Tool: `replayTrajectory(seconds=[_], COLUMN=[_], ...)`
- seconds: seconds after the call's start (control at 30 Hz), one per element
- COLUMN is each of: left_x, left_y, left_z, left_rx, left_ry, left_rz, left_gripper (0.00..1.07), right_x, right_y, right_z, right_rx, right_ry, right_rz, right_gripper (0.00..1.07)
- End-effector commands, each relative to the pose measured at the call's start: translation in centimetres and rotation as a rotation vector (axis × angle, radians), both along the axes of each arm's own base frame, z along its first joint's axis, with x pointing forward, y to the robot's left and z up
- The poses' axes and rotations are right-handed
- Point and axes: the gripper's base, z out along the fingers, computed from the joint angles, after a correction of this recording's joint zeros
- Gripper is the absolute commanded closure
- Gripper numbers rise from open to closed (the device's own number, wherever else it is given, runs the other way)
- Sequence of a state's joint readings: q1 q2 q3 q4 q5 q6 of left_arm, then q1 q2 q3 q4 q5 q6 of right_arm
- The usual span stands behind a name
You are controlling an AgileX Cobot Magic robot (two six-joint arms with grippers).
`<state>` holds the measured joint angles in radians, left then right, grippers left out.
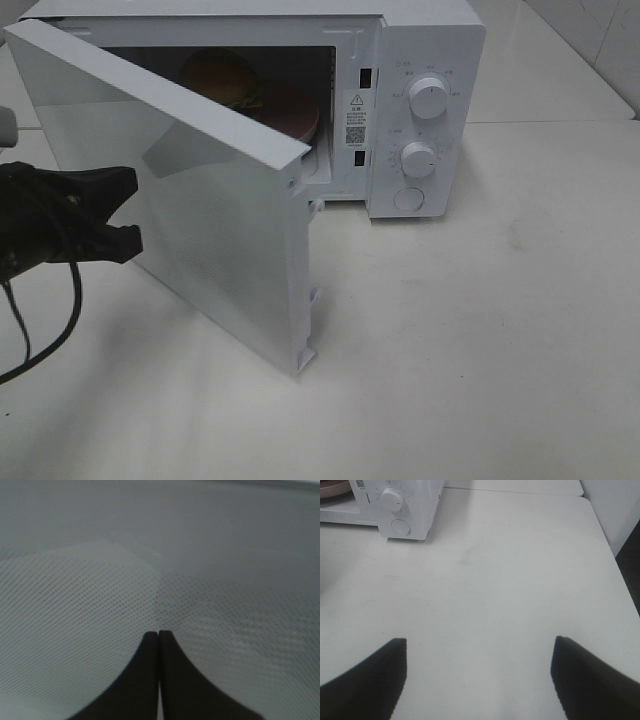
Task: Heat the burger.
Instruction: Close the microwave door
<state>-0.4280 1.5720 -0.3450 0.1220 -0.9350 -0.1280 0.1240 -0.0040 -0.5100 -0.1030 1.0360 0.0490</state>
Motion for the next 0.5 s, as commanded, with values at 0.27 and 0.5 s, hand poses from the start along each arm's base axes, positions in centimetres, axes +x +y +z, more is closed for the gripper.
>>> replayTrajectory(seconds=[0.27,0.5], left_x=[1.6,3.1], left_y=[-4.4,-8.0], left_z=[0.5,0.5], left_rx=[-0.025,-0.034], left_ry=[-0.014,-0.016], left_rz=[0.106,0.154], left_gripper=[1.07,1.07], right_x=[-0.3,-0.3], right_y=[0.0,0.0], right_z=[-0.1,-0.1], right_rx=[0.000,0.000], right_ry=[-0.029,-0.029], right_rz=[-0.004,-0.004], right_gripper=[0.31,0.31])
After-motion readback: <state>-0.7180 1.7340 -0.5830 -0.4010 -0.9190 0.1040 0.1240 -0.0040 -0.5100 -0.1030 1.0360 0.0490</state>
